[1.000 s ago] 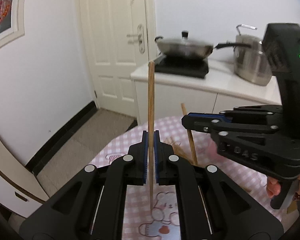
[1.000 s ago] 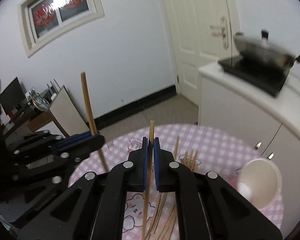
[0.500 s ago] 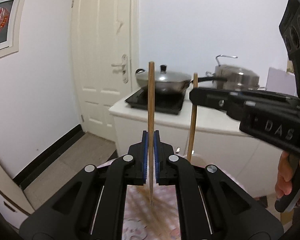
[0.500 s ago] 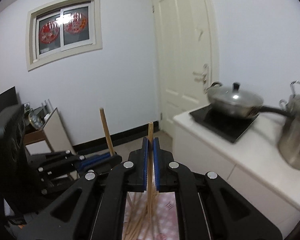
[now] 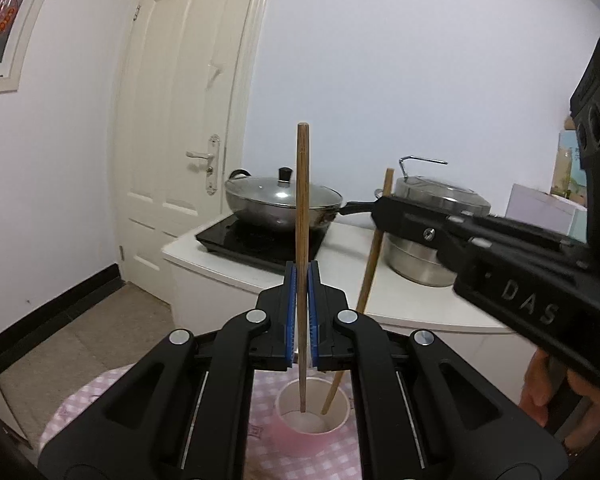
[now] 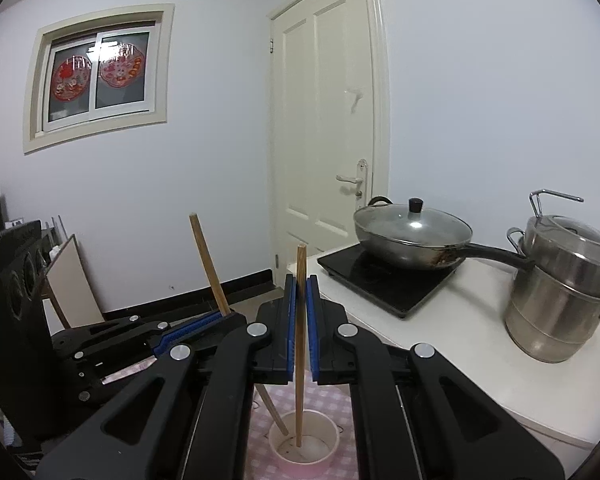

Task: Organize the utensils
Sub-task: 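Lower the chopsticks into the pink cup and open both tools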

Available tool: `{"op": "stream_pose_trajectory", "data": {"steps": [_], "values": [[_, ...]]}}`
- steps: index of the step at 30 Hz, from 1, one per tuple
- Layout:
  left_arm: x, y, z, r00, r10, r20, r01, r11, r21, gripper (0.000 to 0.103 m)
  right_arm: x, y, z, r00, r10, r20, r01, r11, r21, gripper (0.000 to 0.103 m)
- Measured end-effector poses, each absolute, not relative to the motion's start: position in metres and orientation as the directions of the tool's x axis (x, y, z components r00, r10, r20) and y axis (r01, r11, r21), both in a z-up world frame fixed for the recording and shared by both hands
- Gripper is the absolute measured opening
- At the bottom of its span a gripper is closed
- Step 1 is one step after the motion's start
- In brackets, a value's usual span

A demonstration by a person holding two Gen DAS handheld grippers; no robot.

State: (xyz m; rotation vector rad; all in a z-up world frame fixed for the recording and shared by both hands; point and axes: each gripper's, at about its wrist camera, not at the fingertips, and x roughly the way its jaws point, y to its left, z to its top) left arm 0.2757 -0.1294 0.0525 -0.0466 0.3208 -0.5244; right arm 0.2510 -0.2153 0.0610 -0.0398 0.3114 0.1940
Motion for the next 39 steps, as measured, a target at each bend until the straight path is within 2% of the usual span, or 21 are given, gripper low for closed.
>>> {"op": "stream_pose_trajectory", "data": {"steps": [13,29,30,37,39], "values": [[0.287,-0.150,-0.004,0.777,-0.460,-0.429,0.473,0.877,-0.085,0.006,0.264,-0.242,0.001,0.899,0.168,-0.403,-0.154,0.986,0.067,0.004],[0.287,-0.158,-0.021,0.734,-0.461,-0.498,0.509,0.860,-0.045,0.008,0.261,-0.247,-0.014,0.878,0.166,-0.450,-0.140,0.986,0.091,0.004],[0.286,-0.158,-0.021,0.734,-0.460,-0.500,0.510,0.859,-0.041,0.009,0.261,-0.247,-0.014,0.876,0.168,-0.452,-0.140,0.986,0.094,0.004],[0.278,-0.150,-0.015,0.740,-0.462,-0.489,0.502,0.863,-0.055,0.043,0.253,-0.250,-0.011,0.873,0.176,-0.455,-0.141,0.984,0.109,0.006],[0.274,-0.147,-0.012,0.742,-0.464,-0.485,0.504,0.862,-0.054,0.043,0.248,-0.251,-0.010,0.874,0.175,-0.454,-0.139,0.984,0.111,0.008]]}}
